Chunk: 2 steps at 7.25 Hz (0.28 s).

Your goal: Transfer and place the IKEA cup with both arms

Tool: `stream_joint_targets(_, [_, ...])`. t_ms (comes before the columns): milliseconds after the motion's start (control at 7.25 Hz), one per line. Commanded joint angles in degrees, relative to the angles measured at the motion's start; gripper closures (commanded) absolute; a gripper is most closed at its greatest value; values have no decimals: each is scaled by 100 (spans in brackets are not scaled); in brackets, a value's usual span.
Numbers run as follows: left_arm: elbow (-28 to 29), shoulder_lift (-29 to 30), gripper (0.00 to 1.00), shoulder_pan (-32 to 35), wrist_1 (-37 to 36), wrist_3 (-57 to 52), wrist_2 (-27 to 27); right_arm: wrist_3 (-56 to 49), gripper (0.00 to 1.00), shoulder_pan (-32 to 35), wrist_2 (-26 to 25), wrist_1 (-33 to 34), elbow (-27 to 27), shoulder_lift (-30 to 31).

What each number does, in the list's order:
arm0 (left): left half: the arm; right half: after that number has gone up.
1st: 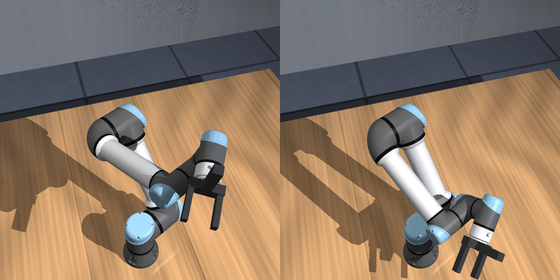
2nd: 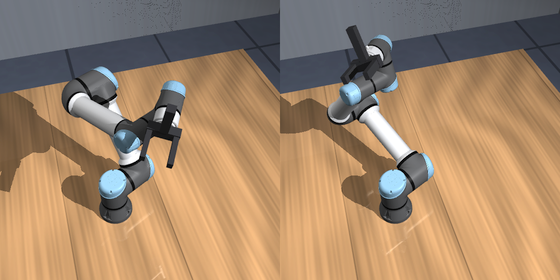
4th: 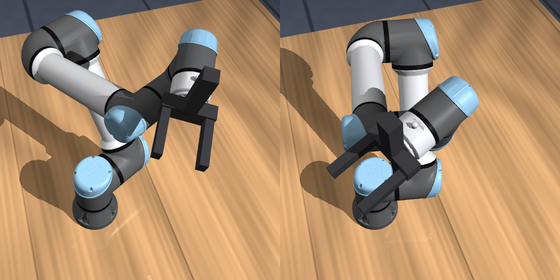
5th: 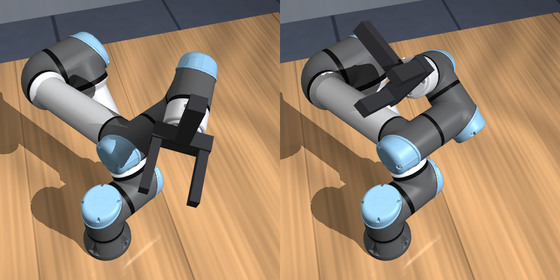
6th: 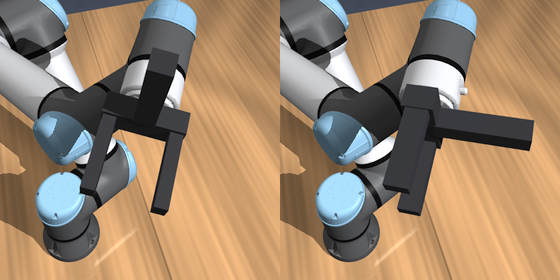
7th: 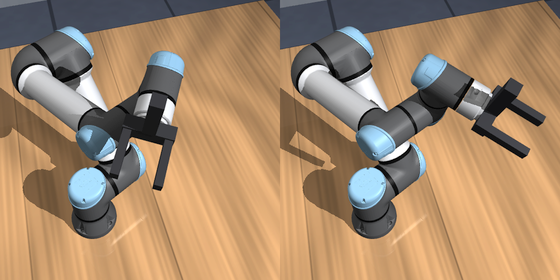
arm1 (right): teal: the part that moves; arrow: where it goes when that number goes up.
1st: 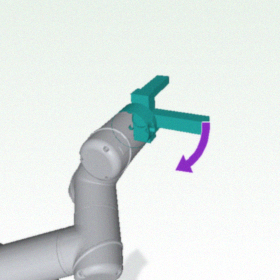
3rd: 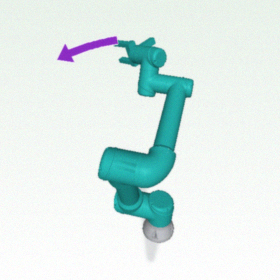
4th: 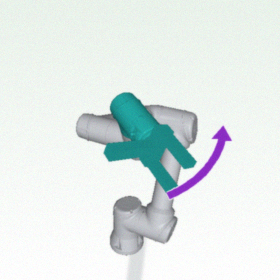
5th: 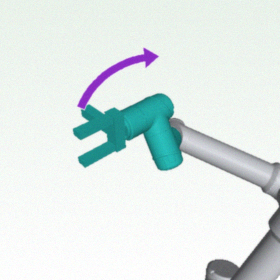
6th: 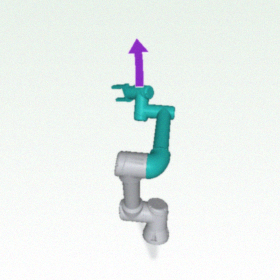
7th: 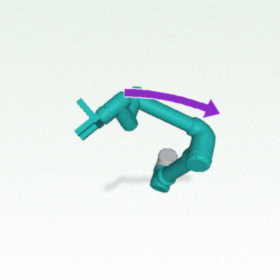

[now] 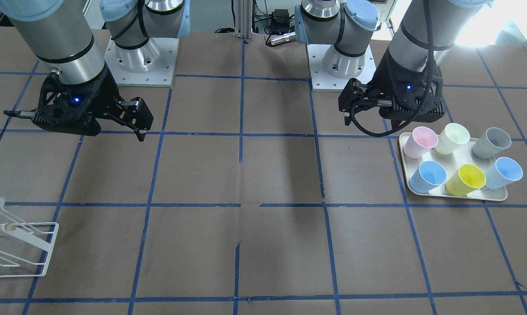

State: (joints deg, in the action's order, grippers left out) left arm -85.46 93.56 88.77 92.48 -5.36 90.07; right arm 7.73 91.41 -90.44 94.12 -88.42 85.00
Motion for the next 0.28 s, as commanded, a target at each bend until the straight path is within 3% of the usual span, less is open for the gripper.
stream_joint_targets(0, [-102,-22,0,0,-19,-1,19,0,0,0,0,1,0,-10])
stream_joint_targets(138, [-85,-13,0,0,-28,-9,19,0,0,0,0,1,0,-10])
